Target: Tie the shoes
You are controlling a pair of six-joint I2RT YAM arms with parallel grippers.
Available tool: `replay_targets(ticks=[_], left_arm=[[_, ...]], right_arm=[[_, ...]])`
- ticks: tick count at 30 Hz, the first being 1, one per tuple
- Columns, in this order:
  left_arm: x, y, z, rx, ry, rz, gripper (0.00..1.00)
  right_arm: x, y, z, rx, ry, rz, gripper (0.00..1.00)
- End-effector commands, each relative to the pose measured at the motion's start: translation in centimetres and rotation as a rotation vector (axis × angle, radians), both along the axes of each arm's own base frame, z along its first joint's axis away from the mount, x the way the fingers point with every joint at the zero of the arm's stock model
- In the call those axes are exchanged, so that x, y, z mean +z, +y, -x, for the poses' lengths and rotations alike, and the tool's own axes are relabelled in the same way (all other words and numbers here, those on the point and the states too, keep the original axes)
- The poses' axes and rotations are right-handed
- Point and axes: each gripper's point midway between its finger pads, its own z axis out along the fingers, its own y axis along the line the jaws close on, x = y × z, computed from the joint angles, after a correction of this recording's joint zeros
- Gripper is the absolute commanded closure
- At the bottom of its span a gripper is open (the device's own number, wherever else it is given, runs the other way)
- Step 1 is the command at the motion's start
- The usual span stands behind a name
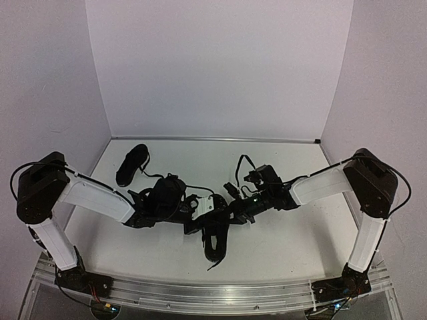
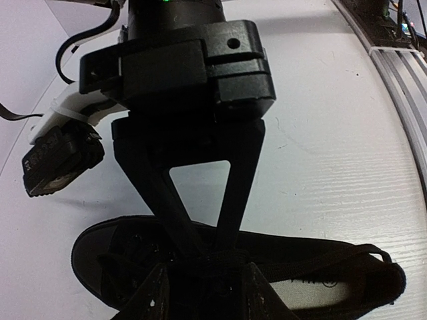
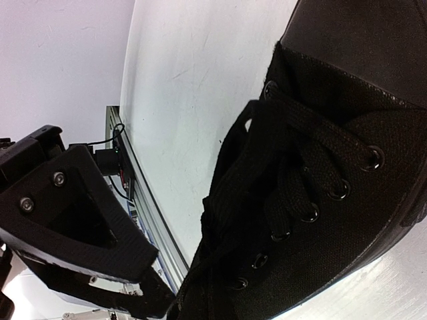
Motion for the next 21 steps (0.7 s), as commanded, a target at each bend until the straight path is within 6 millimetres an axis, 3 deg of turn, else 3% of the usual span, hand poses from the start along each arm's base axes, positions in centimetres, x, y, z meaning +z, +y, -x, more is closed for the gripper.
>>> replay_targets(ticks=[1, 17, 21], left_arm=[[0.7, -1.2, -0.2, -0.034, -0.014, 0.012, 0.66], [0.1, -1.2, -0.4, -0.025, -0.012, -0.015, 0.98], [-0.3, -0.4, -0.3, -0.005, -0.004, -0.025, 1.00]], right_arm=[[2.5, 0.9, -0.5, 0.015, -0.063, -0.048, 1.00], [2.5, 1.0, -0.5, 0.016, -0.061, -0.047, 1.00], [2.3, 0.8, -0.3, 0.017, -0.061, -0.041, 1.00]])
